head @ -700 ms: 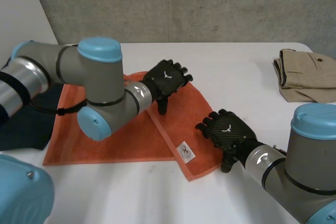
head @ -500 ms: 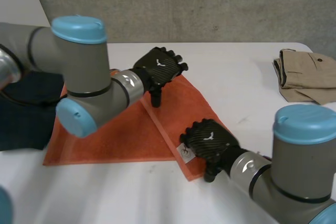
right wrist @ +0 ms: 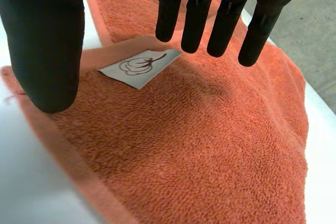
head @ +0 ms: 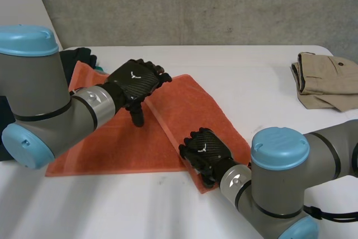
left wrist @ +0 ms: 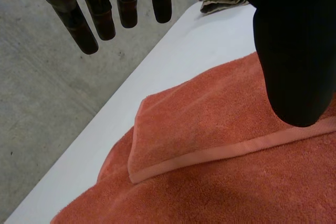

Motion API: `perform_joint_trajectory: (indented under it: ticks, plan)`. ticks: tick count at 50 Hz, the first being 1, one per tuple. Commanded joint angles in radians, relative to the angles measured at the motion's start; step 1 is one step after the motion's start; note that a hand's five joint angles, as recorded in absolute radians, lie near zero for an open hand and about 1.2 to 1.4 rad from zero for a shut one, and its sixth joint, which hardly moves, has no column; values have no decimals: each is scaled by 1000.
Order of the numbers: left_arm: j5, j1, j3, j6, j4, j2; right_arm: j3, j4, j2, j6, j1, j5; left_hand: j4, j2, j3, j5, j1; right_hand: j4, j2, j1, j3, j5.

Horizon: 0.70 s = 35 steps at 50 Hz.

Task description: Fold the laundry.

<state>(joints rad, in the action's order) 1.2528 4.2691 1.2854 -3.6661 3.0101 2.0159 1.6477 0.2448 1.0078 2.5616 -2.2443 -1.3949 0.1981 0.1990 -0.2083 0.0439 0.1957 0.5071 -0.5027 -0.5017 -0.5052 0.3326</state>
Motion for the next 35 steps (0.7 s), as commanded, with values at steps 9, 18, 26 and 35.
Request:
perform_joint_trajectory:
  ticks: [9, 18, 26, 35]
  plan:
    - [-21, 46, 35, 17, -3, -26, -103, 73, -81, 8, 3, -59, -24, -24, 34, -44, -21, 205, -209, -210, -207, 205]
    - [-49, 74, 74, 26, -2, -46, -154, 80, -117, 29, 18, -61, -24, -24, 34, -44, -21, 889, -894, -895, -891, 889]
    - [-64, 109, 98, 26, -8, -59, -149, 83, -42, 115, 37, -64, -24, -24, 34, -44, -21, 889, -894, -895, -891, 889]
    - [-76, 164, 181, 1, -16, -117, -227, 110, 25, 252, 201, -87, -24, -24, 34, -44, -21, 889, -894, -895, -891, 889]
